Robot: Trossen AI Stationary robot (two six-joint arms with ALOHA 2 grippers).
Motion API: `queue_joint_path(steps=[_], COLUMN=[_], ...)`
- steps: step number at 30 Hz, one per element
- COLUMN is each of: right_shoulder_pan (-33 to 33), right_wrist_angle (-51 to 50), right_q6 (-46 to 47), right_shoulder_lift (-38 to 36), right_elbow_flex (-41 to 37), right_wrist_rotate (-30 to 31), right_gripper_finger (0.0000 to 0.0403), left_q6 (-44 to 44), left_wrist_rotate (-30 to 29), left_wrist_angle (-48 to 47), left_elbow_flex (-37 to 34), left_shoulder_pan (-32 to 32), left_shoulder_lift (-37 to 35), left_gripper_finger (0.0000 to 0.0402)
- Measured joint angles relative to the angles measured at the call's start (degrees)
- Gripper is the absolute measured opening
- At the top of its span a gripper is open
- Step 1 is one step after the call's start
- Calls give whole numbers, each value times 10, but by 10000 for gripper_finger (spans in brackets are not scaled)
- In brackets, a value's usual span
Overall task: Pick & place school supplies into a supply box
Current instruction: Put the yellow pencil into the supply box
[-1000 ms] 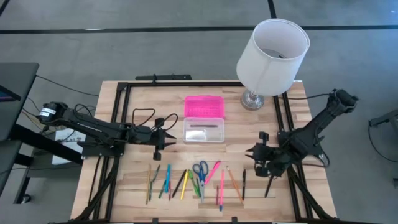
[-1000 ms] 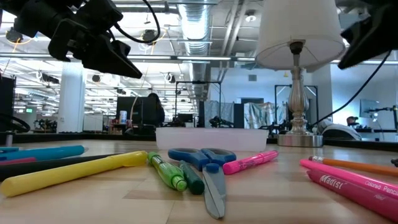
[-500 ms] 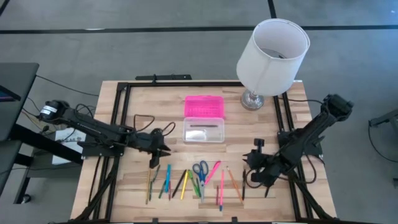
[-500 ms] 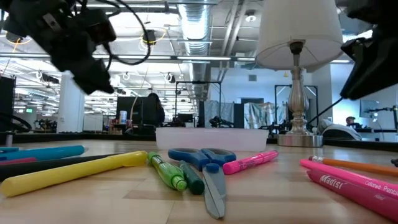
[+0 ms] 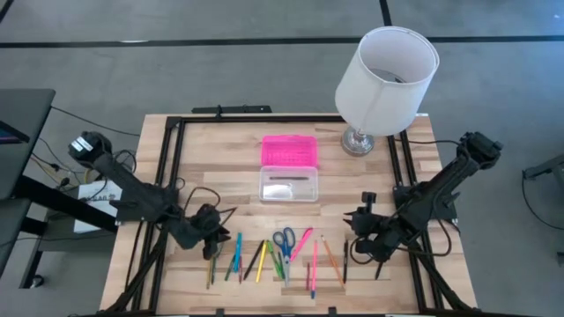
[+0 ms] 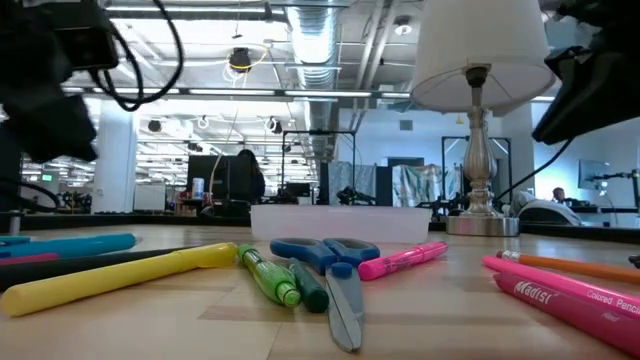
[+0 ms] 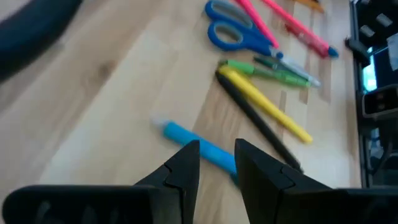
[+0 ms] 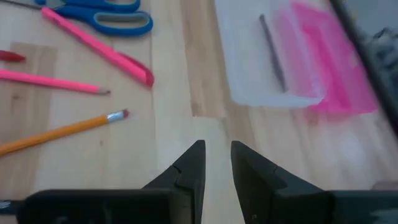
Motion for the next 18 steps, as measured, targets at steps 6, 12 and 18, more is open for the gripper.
queue_joint_path(steps=[6,12,18], right_shoulder_pan=[-29,-59,-70], right_wrist_angle=[48,69,68], right_q6=[-111,-146,-146], right_shoulder_lift=[0,0,0], right_elbow_flex=[0,0,0], right_wrist_rotate=[27,22,7], right_gripper_finger=[70,70,70], left_q6=[-43,-47,-76], left_wrist_rotate=[7,72,102], left_wrist_angle=[1,-18,-114], left_elbow_flex=[0,28,88], left_shoulder_pan=[-32,-43,-62], left_shoulder_lift=[37,65,88], left_gripper_finger=[96,96,96])
